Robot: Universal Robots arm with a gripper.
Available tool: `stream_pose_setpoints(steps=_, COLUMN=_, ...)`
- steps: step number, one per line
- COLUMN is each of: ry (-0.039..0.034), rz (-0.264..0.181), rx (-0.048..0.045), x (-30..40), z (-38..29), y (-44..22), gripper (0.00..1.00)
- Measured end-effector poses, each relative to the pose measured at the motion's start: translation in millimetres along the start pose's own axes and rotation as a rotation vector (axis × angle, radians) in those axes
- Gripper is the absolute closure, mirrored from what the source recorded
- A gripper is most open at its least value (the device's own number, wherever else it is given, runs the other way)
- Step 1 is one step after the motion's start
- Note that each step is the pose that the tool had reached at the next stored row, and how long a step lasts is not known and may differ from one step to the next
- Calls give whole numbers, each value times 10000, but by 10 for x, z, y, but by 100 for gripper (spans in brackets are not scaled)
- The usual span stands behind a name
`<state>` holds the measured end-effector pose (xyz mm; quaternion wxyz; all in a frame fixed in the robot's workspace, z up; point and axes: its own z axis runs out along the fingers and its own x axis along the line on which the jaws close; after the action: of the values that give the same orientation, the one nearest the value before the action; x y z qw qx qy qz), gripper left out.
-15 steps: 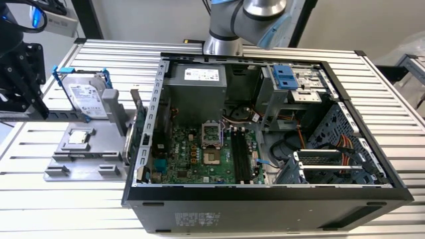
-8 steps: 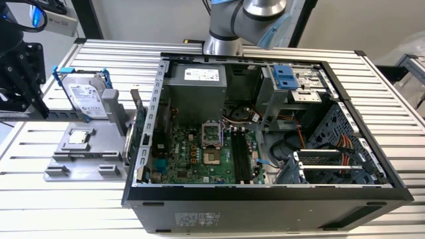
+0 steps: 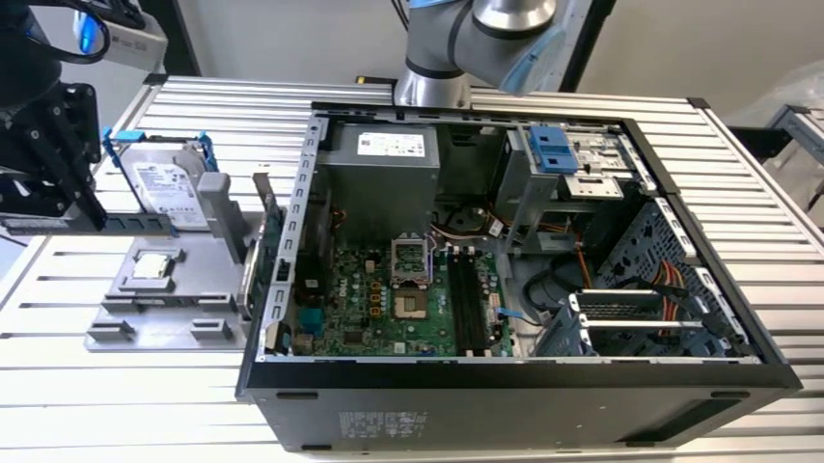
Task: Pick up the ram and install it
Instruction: 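Pick up the ram and move it above insertion slot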
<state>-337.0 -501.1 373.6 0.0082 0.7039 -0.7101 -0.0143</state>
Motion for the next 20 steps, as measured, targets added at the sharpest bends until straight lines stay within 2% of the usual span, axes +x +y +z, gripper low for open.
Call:
stream_pose_setpoints(steps=9, ry=-1, rz=0, rx=-25, x=-1, z=-4, y=-126, gripper=100)
stream_pose_setpoints(steps=20, ry=0, rz=1, rx=-100, x=-2, z=-58, y=-184, gripper=100)
